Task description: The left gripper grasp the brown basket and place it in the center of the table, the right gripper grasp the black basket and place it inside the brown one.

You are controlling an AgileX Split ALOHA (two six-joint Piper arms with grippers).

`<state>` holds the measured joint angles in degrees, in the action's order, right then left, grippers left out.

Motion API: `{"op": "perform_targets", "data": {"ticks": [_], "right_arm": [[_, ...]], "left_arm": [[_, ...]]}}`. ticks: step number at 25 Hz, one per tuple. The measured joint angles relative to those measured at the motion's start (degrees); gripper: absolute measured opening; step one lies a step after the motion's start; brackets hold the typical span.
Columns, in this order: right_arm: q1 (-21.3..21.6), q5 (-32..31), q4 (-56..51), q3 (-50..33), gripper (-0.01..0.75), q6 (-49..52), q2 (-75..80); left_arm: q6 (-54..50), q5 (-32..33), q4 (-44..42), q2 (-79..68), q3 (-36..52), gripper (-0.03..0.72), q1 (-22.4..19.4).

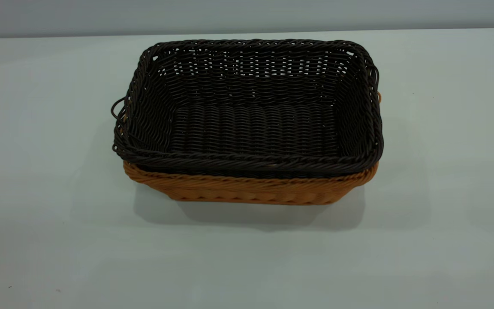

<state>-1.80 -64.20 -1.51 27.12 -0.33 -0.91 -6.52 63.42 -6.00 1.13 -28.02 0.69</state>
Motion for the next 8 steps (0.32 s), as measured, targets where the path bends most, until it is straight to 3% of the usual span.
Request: {"op": "perform_targets", "data": {"ticks": [8], "right_arm": [[0.0, 0.0, 0.0, 0.0, 0.382, 0.0, 0.0]], "left_arm": [[0.0, 0.0, 0.0, 0.0, 0.0, 0.383, 0.0]]}}
